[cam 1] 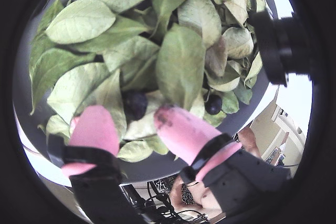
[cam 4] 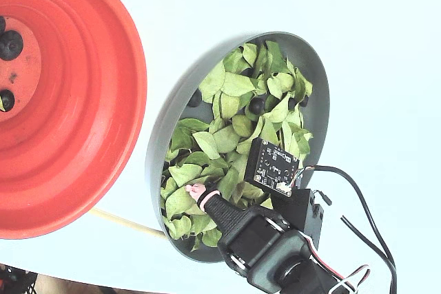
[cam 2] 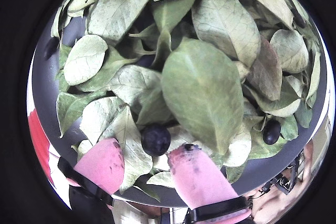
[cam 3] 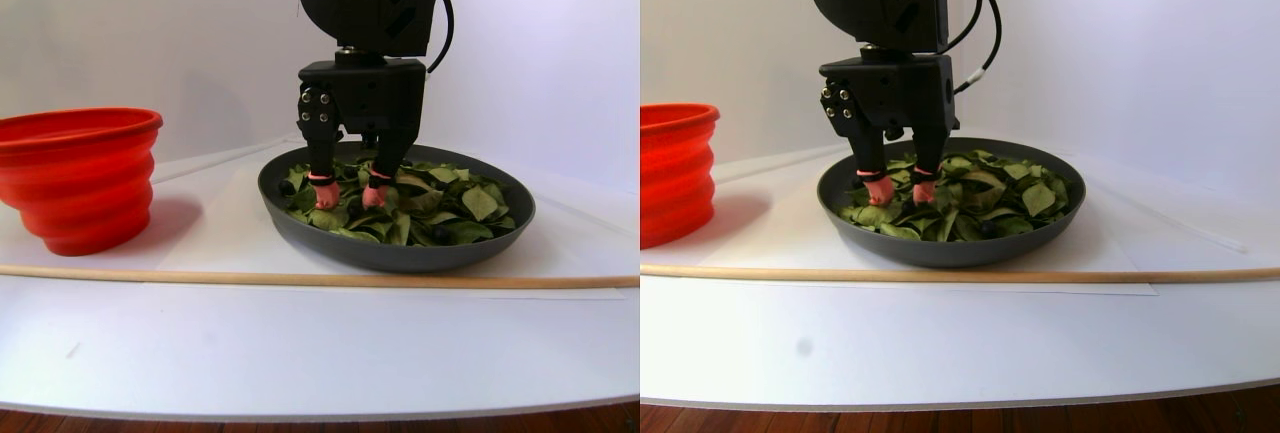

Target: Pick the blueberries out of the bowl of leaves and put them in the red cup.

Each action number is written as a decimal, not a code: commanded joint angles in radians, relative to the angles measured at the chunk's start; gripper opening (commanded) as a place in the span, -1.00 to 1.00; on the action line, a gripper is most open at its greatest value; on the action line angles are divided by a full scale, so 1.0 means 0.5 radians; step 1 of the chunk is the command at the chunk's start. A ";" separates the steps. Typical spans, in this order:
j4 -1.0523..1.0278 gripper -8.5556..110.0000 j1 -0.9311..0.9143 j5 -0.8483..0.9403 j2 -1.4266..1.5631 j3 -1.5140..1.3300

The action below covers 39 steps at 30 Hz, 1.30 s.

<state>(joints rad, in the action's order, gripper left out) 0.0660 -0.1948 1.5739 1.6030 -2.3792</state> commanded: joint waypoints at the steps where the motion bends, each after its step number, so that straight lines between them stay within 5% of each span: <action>1: 0.031 -0.59 -0.012 0.000 0.012 0.031; 39: 0.187 -0.68 -0.061 0.098 -0.230 0.089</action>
<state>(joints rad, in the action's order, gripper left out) 0.1503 -0.2056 1.6153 1.4864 -2.3409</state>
